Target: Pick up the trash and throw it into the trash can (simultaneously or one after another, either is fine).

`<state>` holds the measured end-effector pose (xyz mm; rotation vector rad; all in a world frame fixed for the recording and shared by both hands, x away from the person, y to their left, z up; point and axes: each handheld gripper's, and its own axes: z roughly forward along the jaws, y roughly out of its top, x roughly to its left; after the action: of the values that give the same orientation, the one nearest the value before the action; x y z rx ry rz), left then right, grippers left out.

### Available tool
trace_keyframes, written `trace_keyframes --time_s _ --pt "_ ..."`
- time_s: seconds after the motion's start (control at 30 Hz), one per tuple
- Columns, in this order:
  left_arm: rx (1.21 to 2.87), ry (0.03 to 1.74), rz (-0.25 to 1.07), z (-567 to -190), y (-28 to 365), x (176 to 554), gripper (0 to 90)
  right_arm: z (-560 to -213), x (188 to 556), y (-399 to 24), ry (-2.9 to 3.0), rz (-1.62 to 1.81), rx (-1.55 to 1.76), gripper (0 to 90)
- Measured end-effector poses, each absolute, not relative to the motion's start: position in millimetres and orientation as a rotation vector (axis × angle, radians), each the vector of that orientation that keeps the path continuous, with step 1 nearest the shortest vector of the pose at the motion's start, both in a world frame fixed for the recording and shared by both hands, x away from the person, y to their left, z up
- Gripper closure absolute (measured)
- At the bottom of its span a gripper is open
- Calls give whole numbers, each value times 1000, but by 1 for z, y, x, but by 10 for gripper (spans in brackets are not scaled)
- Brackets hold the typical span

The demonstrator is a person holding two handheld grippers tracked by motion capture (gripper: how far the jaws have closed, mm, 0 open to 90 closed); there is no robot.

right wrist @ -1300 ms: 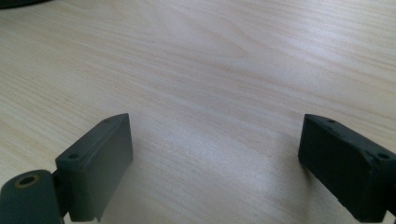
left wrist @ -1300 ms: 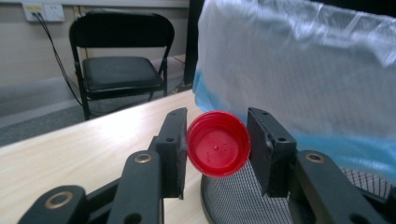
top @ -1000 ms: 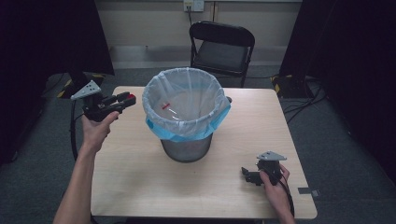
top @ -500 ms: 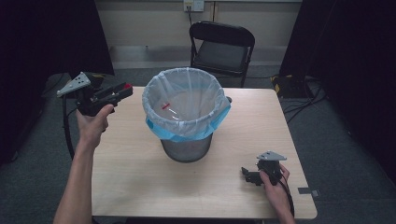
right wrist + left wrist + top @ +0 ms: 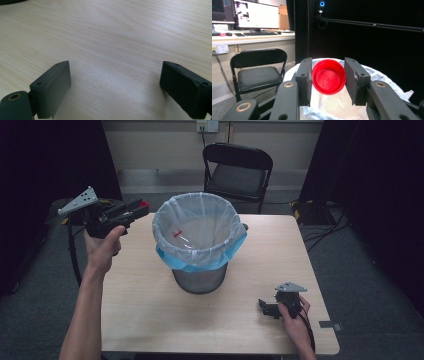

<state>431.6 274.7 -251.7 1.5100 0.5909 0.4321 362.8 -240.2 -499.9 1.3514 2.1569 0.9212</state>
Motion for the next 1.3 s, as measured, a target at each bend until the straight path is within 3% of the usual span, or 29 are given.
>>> trace_keyframes --time_s 0.43,1.03,1.13,1.3 --pt "1547 507 332 -242 236 439 598 -500 363 -240 2156 922 1351 92" --pt "1654 496 204 -257 200 449 582 -500 363 -240 2156 922 1352 92" --pt "1666 532 235 -258 199 449 423 -500 363 -240 2157 921 1351 92" --pt "1665 548 258 -258 201 449 286 -500 363 -240 2157 921 1351 92"
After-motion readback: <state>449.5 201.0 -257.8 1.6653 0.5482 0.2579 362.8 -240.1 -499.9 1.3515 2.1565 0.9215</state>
